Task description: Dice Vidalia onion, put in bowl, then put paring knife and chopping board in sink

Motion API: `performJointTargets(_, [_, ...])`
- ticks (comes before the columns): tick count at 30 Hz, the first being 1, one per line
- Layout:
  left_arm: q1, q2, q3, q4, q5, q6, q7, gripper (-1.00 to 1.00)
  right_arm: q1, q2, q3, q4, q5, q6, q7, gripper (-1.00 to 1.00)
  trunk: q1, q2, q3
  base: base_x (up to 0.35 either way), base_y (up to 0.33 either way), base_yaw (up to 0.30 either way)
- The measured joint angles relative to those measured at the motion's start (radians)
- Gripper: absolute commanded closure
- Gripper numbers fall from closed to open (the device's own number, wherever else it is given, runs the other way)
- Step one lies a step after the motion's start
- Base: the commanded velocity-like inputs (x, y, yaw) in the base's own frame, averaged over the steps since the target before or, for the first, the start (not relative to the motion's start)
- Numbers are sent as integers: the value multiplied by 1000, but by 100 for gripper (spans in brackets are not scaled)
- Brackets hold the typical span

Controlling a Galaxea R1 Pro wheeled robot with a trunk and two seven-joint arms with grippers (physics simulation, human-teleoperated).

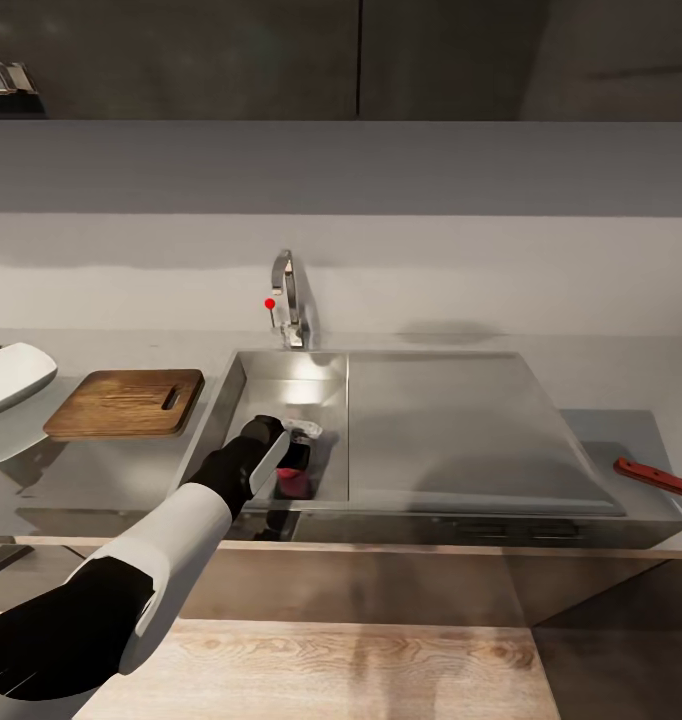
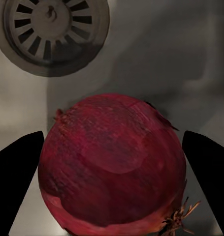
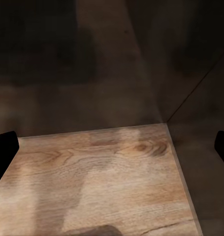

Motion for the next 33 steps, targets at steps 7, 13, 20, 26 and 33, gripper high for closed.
performJointTargets(7, [0, -1, 0, -3, -3, 1, 1, 100, 0, 0, 0, 0, 0, 0, 0, -100, 0, 0, 0, 0, 0, 0])
performJointTargets(13, [0, -1, 0, -1, -3, 1, 1, 100, 0, 0, 0, 0, 0, 0, 0, -100, 0, 0, 0, 0, 0, 0])
performJointTargets(20, [0, 0, 0, -2, -2, 1, 0, 100, 0, 0, 1, 0, 0, -1, 1, -100, 0, 0, 3, 0, 0, 0])
performJointTargets(26, [0, 0, 0, -2, -3, 0, -2, 100, 0, 0, 1, 0, 0, -1, 1, -100, 0, 0, 11, 0, 0, 0])
performJointTargets(33, [0, 0, 0, -7, -3, 0, -2, 100, 0, 0, 1, 0, 0, -2, 1, -100, 0, 0, 22, 0, 0, 0])
